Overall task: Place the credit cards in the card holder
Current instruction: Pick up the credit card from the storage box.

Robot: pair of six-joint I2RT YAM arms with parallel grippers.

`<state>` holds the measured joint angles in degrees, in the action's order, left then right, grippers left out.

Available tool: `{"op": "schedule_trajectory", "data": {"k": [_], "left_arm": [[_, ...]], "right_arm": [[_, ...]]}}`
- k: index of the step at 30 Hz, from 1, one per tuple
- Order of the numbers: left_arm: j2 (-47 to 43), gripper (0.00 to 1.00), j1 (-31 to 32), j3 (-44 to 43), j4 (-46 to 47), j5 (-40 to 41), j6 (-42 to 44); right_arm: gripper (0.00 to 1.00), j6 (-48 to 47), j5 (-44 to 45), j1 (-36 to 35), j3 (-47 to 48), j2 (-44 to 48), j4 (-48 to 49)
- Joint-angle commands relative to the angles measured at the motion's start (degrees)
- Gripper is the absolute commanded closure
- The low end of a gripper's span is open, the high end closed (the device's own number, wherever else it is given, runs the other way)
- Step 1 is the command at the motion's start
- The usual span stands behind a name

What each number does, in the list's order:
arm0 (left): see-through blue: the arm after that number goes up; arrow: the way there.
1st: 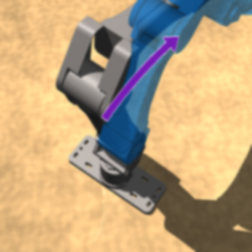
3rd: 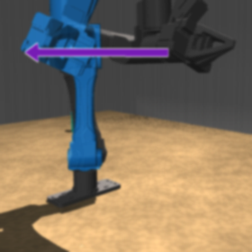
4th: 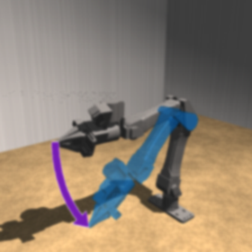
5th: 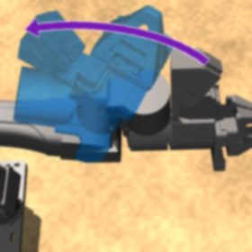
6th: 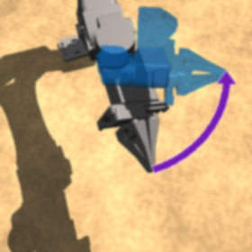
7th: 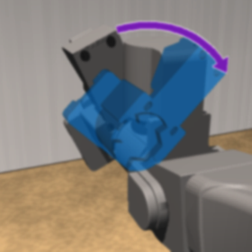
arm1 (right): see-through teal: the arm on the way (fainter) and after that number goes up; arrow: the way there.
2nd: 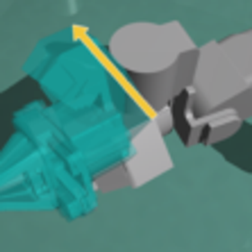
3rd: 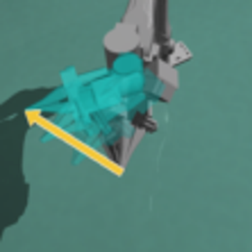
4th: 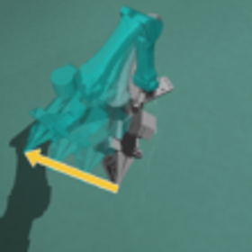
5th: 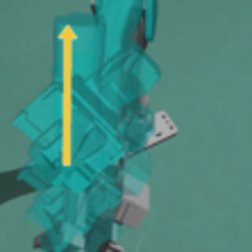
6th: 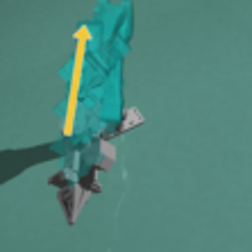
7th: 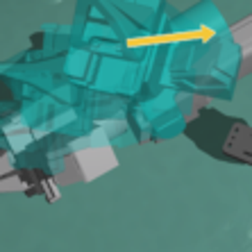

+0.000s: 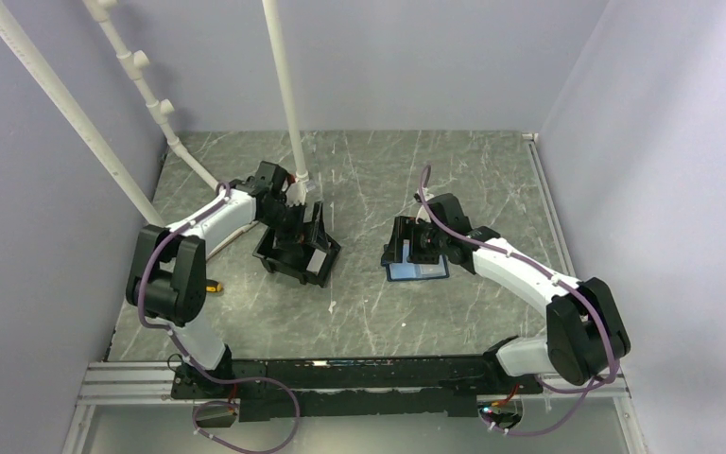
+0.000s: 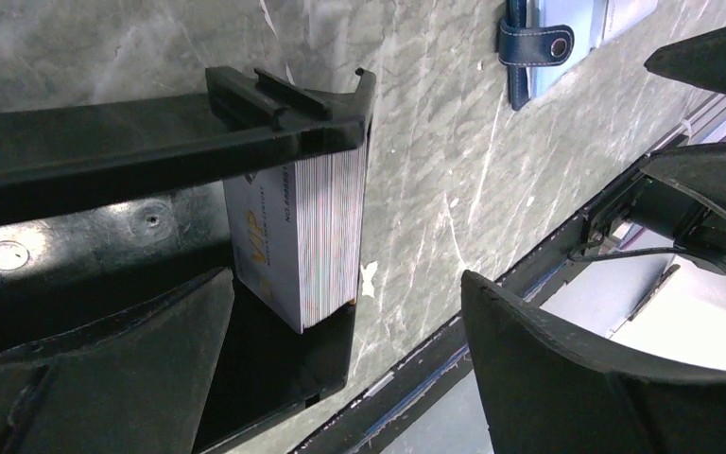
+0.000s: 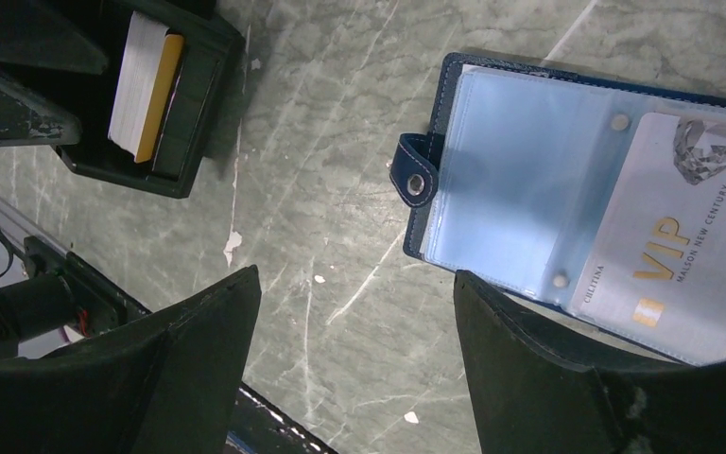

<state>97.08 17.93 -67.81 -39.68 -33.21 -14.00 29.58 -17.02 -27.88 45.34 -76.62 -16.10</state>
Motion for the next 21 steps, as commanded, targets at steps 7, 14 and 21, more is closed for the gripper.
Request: {"op": "schedule_trajectory", "data": {"k": [7,14,21], "left_arm": [[2.33,0.11,-0.27,1.11,3.95,-3.36,1.56],[3.55,0.19,-0.31,1.53,4.65,-6.05,1.63],[2.88,0.28,-0.85,2.36,5.54,-8.44,1.12]], "right_arm": [[0.24,0.92,0.44,-0.86,1.24,-0.82,3.45],[0.24,1.09,0.67,-0.95,0.73,-0.84,3.74],[0.24,0.91,0.98,-0.95,0.80,-1.14,3.60]]}}
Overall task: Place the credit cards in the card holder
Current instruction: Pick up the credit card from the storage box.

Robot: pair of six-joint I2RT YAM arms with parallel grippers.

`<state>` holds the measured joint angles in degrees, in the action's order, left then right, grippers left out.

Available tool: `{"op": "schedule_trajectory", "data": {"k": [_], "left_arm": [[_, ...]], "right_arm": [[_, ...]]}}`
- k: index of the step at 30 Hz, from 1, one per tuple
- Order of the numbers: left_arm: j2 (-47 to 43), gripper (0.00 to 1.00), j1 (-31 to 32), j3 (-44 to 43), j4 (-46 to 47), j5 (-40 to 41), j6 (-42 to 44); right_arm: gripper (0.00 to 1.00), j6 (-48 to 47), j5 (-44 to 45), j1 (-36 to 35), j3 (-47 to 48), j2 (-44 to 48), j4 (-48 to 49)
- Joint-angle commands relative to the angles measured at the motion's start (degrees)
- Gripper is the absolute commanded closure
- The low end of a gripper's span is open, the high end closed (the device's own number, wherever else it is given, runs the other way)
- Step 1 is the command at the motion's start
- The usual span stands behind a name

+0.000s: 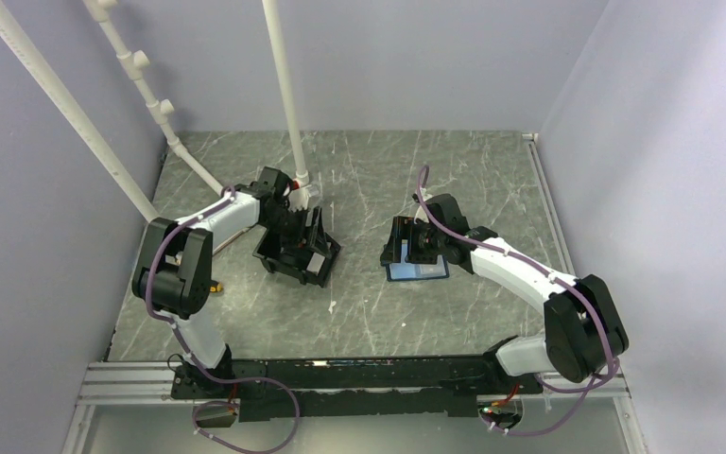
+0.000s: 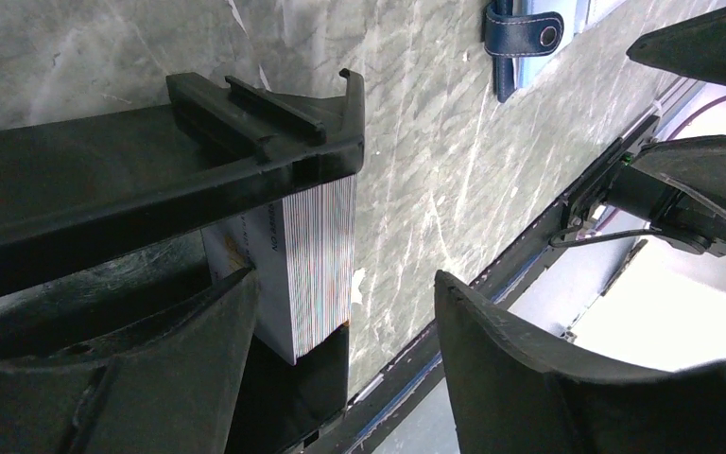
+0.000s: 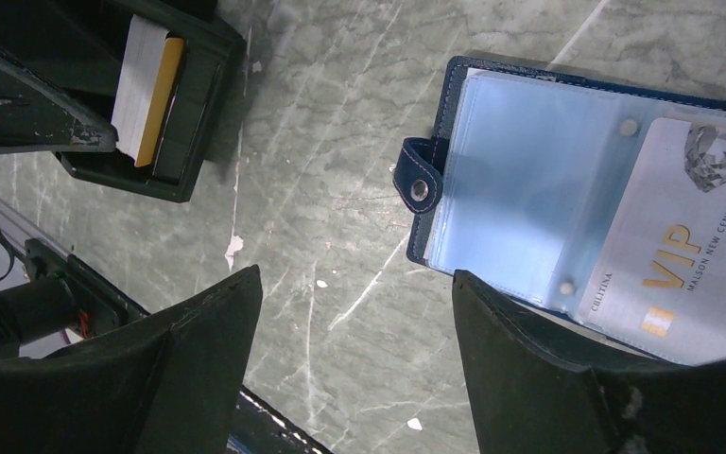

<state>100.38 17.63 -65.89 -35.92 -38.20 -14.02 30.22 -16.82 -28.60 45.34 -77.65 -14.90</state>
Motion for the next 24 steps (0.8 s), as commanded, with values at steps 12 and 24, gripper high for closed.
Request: {"op": "schedule_trajectory", "data": {"k": [12,24], "left_arm": [[-1.52,0.52,-1.10,1.26,1.56,-4.19,1.71],[-1.24,0.66,-1.28,1.16,1.38,-4.26,2.01]], "right_arm": [[0.25,0.39,0.48,-0.23,1.20,-1.36,2.51],[0.26,0.37,0.27,-0.32,1.32,-2.43,2.76]]}}
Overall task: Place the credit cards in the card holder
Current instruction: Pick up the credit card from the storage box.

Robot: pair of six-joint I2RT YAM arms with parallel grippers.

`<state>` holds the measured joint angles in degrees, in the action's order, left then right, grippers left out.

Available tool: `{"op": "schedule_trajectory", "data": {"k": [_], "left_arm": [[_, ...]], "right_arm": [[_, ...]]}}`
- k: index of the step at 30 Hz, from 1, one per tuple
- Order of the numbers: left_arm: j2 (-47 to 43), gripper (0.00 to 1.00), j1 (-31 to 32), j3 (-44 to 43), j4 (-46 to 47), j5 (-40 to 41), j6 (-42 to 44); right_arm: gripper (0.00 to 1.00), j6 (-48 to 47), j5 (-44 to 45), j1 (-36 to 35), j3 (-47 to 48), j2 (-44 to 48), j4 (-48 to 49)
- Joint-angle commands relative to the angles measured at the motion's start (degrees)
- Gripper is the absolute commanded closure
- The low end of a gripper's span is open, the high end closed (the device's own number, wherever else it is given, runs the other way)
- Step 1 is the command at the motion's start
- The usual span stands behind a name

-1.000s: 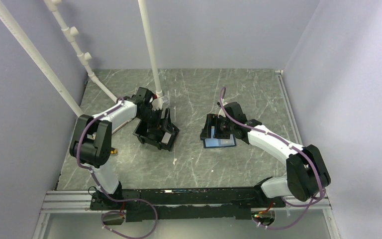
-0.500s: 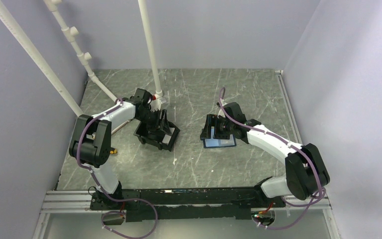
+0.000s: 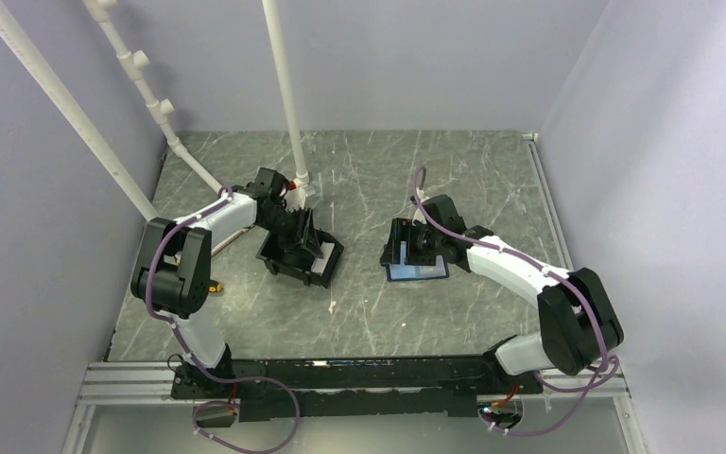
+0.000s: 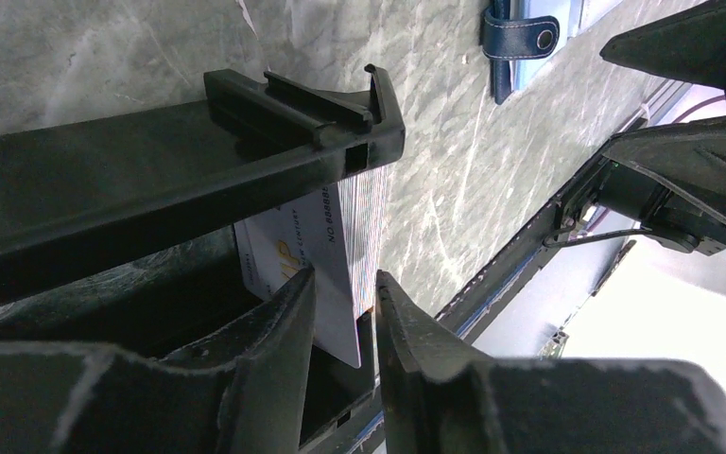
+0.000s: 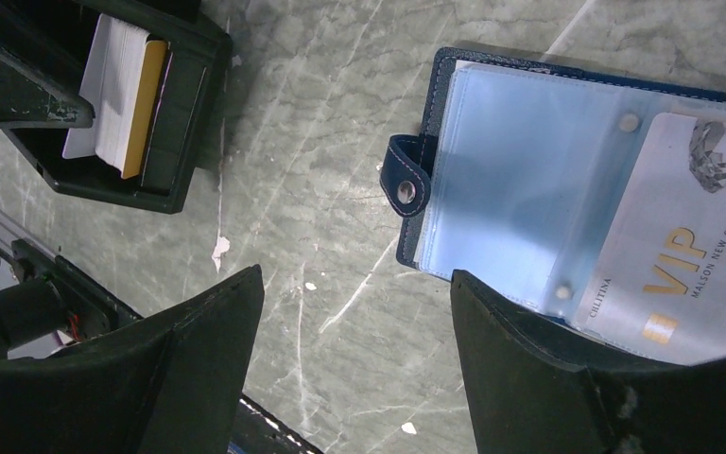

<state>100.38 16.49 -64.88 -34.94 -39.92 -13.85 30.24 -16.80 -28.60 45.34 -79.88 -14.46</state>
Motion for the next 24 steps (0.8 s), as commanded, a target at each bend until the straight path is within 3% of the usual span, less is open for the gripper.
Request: {"op": "schedule_trajectory", "data": {"k": [1,24], "left_arm": [[-1.25,0.69,-0.14,0.09,0.33,-2.39,1.84],[-3.26,0.96,-0.14,-3.63,-5.73,7.73,4.03]], "right_arm": [[0.26,0.35,0.20,-0.32,1.25,-0.24,2.37],[0.27,0.26,-0.34,-0.66,1.68,-1.83,2.68]]}}
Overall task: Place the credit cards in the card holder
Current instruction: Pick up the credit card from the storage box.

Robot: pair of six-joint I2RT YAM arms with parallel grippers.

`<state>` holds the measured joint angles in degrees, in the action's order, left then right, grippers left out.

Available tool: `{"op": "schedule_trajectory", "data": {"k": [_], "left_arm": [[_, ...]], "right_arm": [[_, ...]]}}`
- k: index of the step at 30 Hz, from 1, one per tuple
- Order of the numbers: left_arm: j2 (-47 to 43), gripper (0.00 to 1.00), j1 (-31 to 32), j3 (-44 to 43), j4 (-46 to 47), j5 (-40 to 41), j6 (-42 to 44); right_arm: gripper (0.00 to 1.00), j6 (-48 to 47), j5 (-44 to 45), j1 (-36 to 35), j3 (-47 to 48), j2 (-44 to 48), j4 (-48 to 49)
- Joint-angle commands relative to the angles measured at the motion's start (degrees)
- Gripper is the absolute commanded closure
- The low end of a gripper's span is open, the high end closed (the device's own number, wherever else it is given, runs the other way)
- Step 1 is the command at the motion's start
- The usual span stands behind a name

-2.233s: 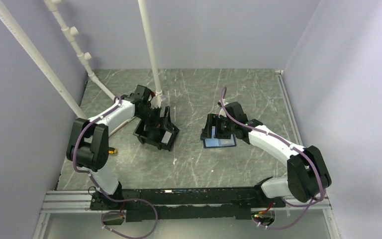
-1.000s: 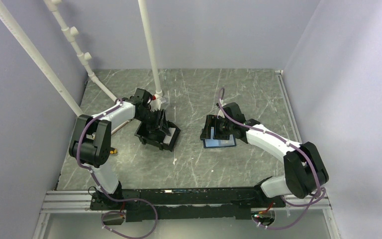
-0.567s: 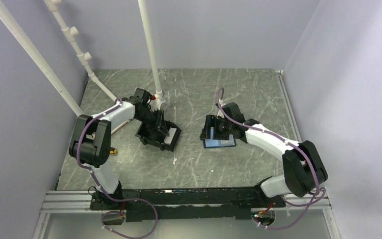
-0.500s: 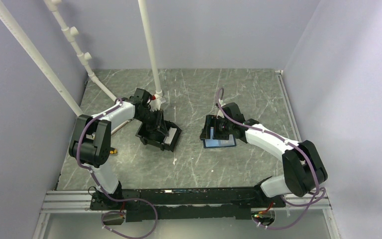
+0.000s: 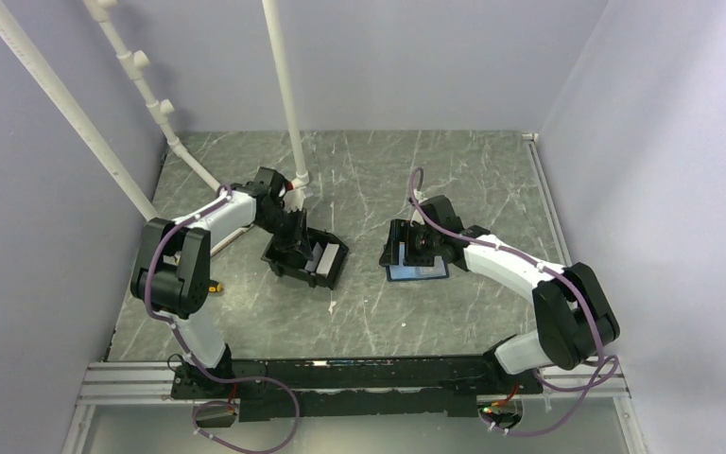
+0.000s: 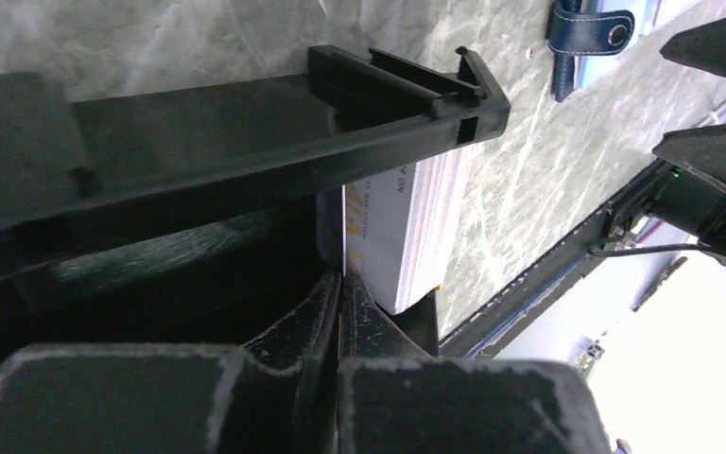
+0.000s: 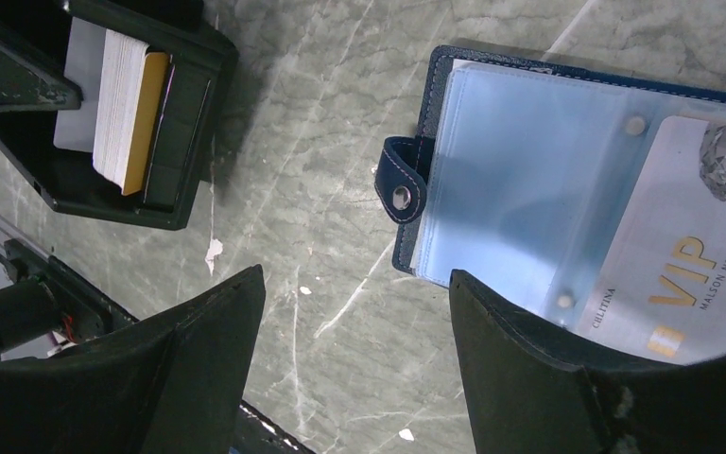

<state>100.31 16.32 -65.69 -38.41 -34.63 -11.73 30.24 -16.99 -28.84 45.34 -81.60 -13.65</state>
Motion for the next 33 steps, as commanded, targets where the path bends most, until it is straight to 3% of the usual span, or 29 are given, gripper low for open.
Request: {"op": "schedule_trajectory", "data": {"k": [1,14,18,22,24,28,33], "left_arm": [[-3.49,0.97,0.03,-3.25,-2.84,3.67,1.96],[-12.32,1.00,0.12,-16.61,-16.51,13.67,2.15],[-19.25,1.00,0.12,-16.06,-12.07,9.37,-0.80],[-25.65,1.00,0.16,-9.69,4.17,-2.11,-8.51],[-29.17,1.00,0.25,-3.16,23.01,-6.50,-16.80],[-32.84,1.00,0.91,7.97,51.08,-6.28,-32.81],[-31.26,1.00,2.89,13.37,67.97,-5.28,-41.31]], "right_arm": [[0.27,0.26,-0.08,-0.43,1.69,-0.12,1.88],[0.26,-2.54,4.74,-0.51,4.25,-0.51,-2.10],[0.25,-2.35,0.96,-0.60,6.94,0.49,-2.01],[0.23,5.00,-14.98,-0.52,6.66,3.72,11.92],[0.23,12.06,-19.63,-0.38,5.59,5.67,22.14],[0.23,28.09,-21.55,1.48,0.53,9.09,42.64],[0.27,40.89,-21.78,4.02,-3.50,7.78,59.11]]}}
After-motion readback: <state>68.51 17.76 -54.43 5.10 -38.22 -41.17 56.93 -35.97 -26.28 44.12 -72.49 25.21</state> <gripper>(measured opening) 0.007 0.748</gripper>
